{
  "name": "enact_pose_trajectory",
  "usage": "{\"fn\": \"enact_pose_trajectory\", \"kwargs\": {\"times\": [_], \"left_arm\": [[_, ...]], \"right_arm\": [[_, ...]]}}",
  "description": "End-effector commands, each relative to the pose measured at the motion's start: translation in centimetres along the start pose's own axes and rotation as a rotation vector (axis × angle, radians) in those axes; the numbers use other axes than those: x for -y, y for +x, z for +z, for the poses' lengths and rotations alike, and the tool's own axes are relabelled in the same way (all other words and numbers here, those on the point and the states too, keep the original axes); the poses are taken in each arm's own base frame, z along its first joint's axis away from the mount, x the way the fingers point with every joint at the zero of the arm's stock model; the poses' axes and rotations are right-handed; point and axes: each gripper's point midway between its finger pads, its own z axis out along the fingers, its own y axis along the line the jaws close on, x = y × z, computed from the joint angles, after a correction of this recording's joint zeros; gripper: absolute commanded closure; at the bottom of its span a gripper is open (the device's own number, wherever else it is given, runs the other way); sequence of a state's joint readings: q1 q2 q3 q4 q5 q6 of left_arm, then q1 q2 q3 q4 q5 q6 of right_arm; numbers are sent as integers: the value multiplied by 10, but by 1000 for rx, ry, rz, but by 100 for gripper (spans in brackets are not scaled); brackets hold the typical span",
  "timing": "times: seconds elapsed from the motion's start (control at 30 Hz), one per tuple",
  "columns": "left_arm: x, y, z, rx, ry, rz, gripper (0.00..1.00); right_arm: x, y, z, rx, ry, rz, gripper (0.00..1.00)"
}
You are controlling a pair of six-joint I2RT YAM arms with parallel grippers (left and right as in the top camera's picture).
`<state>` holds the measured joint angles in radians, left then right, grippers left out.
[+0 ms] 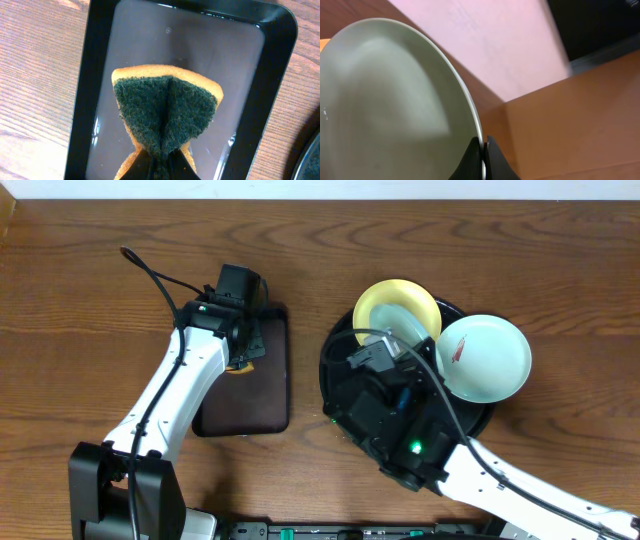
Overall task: Clean dirty plates on tray and stack at the side
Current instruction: 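Lift the cleaned pale green plate with right gripper and carry it right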
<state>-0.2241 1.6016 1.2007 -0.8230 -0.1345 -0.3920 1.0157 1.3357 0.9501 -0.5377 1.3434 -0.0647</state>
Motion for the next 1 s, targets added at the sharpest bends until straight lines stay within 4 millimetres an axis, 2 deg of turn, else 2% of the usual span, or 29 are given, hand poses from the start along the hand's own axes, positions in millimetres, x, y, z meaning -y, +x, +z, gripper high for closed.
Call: {"fn": "enact_pose_trajectory", "kwargs": {"times": [0.0,0.37,0.43,0.57,0.8,0.87,0.97], "left_arm": [[-5,1,2,-3,-21,4,92],[-5,1,2,-3,-21,4,92],[-5,1,2,-3,-21,4,92],[-5,1,2,-3,-21,4,92],[-5,1,2,-3,-21,4,92],[-5,1,2,-3,-21,4,92],[-5,1,2,-3,-21,4,92]], "right_arm": [[17,-8,-3,-1,127,-76,99],[14,-15,-3,6,126,-54,99],[8,-15,-2,12,90,-56,99],[-27,-17,1,33,-116,-17,99],[-87,6,18,-147,-561,325,99],[-87,14,28,-209,-635,413,99],[-68,23,48,-270,-667,553,99]]}}
